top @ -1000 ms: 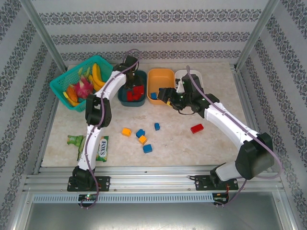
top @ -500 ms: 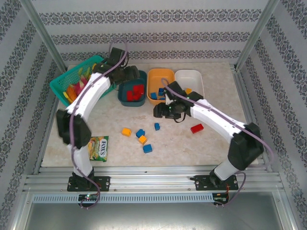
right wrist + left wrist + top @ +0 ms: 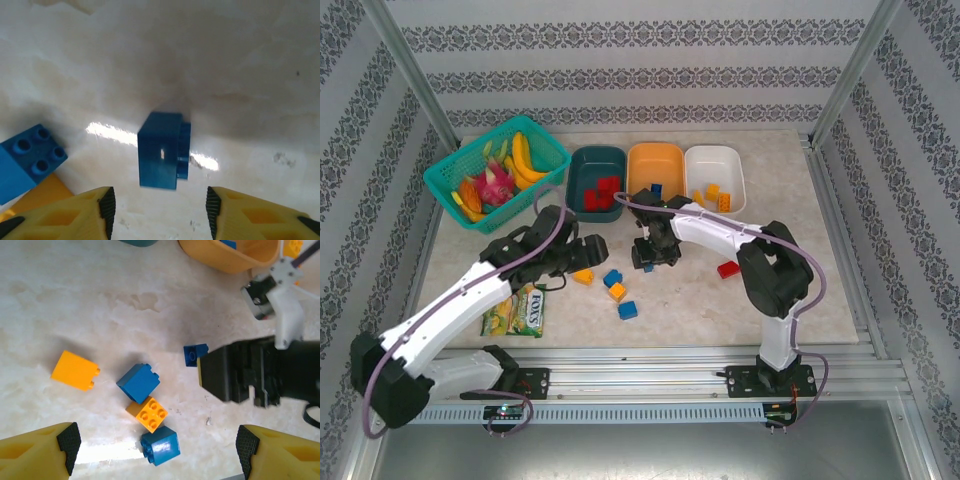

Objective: Sort the legos into containers by color

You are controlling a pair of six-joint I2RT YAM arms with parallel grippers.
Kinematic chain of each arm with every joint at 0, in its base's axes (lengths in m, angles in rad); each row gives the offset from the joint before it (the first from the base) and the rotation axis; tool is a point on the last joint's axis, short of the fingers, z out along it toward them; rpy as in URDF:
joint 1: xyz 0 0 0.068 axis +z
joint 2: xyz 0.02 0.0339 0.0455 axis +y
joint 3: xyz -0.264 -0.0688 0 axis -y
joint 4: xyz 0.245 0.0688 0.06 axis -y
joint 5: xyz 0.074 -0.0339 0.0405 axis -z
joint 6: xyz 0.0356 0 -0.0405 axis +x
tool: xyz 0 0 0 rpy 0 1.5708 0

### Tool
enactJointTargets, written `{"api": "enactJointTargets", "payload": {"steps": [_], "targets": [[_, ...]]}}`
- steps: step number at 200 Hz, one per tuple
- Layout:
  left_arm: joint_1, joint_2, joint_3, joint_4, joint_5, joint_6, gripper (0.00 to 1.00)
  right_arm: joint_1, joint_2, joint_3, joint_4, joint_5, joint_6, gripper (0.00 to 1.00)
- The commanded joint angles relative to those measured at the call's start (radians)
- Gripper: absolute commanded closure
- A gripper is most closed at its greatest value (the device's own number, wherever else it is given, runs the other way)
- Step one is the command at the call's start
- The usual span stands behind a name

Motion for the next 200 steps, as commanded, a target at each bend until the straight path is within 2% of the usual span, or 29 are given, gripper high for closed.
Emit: {"api": "enactJointTargets", "payload": {"steps": [1, 37, 62, 95, 122, 147, 200], "targets": [[-0.015, -0.070, -0.017, -0.024, -0.049, -0.064, 0.16, -0.001, 0.060, 0.061, -0.032, 0.033, -0.026, 0.52], [-0.015, -0.091, 0.000, -0.063, -0.058, -0.047, 0.16, -0.005, 0.106, 0.085, -0.033, 0.029, -0.027, 0.62], [-0.017, -0.084, 0.000, -0.051, -0.050, -0.051, 0.16, -0.004, 0.109, 0.082, -0.036, 0.037, -0.022, 0.64], [-0.020, -0.055, 0.011, -0.027, -0.039, -0.046, 0.17, -0.006, 0.058, 0.088, -0.036, 0.064, -0.018, 0.80], [-0.030, 0.008, 0.068, -0.009, -0.025, -0.019, 0.17, -0.023, -0.026, 0.138, -0.065, 0.128, -0.035, 0.80], [-0.035, 0.087, 0.151, -0.003, -0.013, 0.021, 0.17, -0.084, -0.043, 0.194, -0.095, 0.155, -0.062, 0.81], [-0.014, 0.275, 0.332, 0.011, -0.011, 0.117, 0.14, -0.226, 0.081, 0.381, -0.099, 0.156, -0.091, 0.81]]}}
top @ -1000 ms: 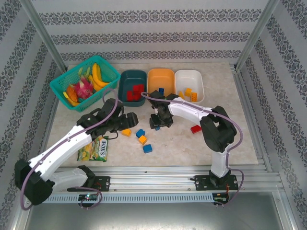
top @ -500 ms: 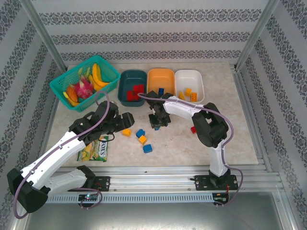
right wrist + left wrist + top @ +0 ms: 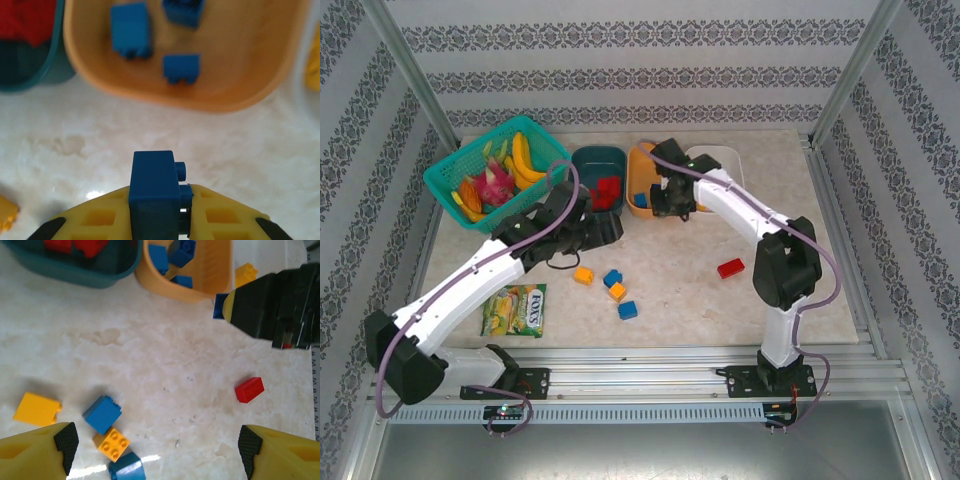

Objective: Sort the legos into containers by color

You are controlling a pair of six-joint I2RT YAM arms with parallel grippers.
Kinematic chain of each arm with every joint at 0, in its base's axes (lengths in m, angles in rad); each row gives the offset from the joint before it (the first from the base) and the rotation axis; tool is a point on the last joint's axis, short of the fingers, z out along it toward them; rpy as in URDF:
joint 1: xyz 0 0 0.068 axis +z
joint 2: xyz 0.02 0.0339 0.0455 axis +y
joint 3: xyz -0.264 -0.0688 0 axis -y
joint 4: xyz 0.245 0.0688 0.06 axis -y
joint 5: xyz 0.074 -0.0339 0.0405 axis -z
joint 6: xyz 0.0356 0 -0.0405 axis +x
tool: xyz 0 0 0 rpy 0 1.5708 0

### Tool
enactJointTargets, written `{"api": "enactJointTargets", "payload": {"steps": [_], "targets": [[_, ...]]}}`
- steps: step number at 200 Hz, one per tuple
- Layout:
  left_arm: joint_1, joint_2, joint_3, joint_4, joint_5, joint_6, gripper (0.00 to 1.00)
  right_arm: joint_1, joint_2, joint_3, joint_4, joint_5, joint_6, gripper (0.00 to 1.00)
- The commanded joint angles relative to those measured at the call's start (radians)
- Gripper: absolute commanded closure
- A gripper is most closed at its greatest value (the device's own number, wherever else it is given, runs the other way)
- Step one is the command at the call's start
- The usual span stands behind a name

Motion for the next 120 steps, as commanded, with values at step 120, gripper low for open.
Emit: {"api": "enactJointTargets", "payload": {"steps": [120], "targets": [[0.075, 0.221, 0.162, 0.021, 0.072, 0.103, 0.14, -0.106, 0.485, 0.514, -0.179, 0.002, 0.003, 0.75]]}}
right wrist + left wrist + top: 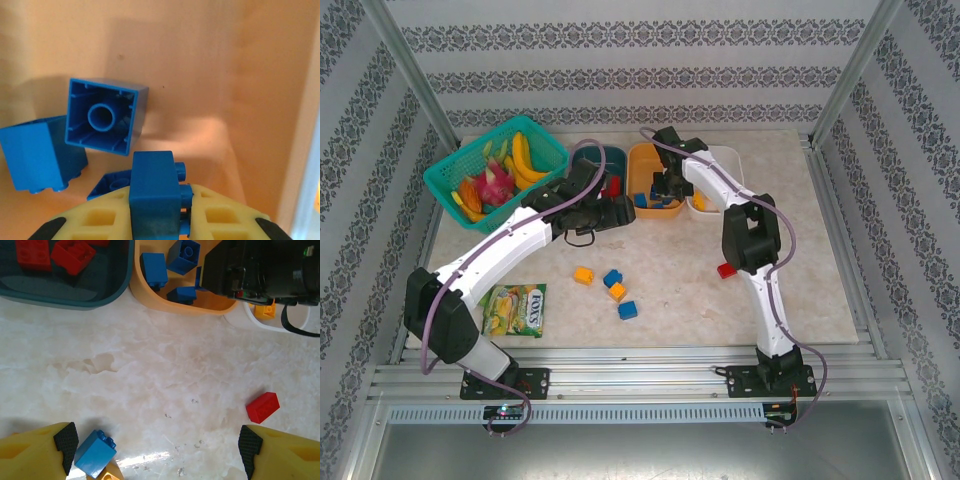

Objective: Sort the legos into containers by color

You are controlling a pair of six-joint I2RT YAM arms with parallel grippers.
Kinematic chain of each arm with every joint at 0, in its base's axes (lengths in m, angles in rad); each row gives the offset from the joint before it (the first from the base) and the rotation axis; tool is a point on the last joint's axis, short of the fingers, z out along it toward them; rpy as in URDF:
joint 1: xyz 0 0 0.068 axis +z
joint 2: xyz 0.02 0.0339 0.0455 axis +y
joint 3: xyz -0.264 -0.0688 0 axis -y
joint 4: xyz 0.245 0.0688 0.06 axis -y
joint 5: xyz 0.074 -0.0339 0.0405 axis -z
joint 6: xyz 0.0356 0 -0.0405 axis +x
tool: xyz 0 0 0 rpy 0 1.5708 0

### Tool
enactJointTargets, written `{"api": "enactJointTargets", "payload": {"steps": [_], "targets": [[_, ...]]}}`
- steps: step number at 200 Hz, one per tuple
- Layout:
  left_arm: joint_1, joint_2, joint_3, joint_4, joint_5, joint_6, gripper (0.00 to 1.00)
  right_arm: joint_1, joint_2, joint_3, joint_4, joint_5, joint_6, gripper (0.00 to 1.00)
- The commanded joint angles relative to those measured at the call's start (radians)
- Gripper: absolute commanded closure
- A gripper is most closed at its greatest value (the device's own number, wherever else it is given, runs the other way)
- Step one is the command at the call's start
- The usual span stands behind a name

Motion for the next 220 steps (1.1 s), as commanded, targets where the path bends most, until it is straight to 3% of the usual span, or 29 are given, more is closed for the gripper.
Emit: {"api": "enactJointTargets", "payload": {"steps": [1, 43, 128, 220], "targets": [[0.009, -0.024, 0.004, 0.010, 0.013, 0.023, 0.14, -0.005, 0.041, 0.067, -0.073, -0.014, 0.016, 0.75], [0.010, -0.067, -0.025, -0.008, 0.007, 0.022, 0.14, 0.006, -0.004, 0.069, -0.073, -0.016, 0.026, 0.57], [0.010, -0.203, -0.101, -0.089, -0.017, 0.015, 0.14, 0.059, -0.319, -0.015, -0.054, 0.024, 0.026, 0.53], [0.010, -0.541, -0.364, -0.213, -0.020, -0.103, 0.15, 0.281, -0.860, -0.708, 0.115, 0.022, 0.043, 0.46]]}}
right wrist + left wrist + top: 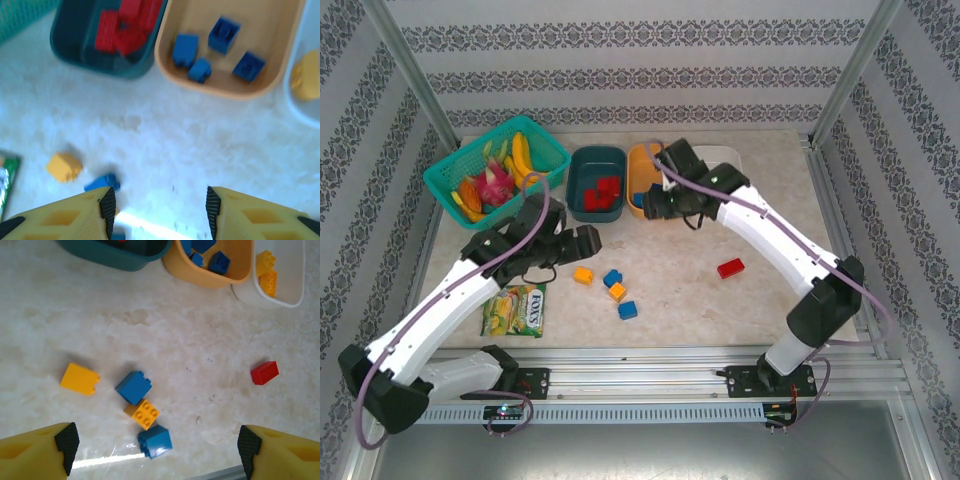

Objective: Sort the legos into containers by color

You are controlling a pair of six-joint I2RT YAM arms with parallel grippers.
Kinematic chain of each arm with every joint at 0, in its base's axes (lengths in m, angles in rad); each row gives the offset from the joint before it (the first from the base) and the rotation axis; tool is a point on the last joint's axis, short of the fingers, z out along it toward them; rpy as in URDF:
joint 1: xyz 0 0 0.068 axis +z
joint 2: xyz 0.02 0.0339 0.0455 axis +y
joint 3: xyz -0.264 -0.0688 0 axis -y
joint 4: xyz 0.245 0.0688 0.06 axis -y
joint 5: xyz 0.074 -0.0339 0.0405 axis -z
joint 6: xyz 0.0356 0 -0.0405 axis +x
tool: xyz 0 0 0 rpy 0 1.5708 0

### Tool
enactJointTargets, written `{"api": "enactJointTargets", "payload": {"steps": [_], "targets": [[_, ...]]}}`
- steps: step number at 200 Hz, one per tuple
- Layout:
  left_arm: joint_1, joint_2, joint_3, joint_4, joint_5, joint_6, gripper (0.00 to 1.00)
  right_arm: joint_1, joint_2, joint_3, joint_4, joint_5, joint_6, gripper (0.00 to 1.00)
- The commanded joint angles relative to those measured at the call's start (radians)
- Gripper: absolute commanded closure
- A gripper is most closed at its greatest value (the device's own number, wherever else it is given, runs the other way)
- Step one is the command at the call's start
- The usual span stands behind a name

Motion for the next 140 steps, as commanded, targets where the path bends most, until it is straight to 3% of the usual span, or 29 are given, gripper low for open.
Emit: {"api": "enactJointTargets", "payload": {"steps": [1, 32, 63, 110, 140], "targets": [[0.010, -0.084, -0.080, -0.079, -0.001, -0.054, 0.15, 0.039, -0.093, -0.135, 0.024, 0.013, 0.030, 0.46], [-0.005, -0.177, -0.183, -0.017, 0.106, -0.063, 0.15, 0.042, -0.267, -0.366, 0.012, 0.038, 0.144, 0.44], [-0.033, -0.162, -0.207, 0.043, 0.142, -0.047, 0.15, 0.027, -0.400, -0.529, 0.009, 0.040, 0.260, 0.44], [-0.120, -0.013, -0.164, 0.169, 0.136, -0.013, 0.18, -0.007, -0.508, -0.631, -0.033, 0.074, 0.400, 0.44], [-0.224, 0.217, -0.012, 0.203, 0.123, 0.114, 0.22, -0.055, -0.627, -0.647, -0.098, 0.076, 0.449, 0.46]]}}
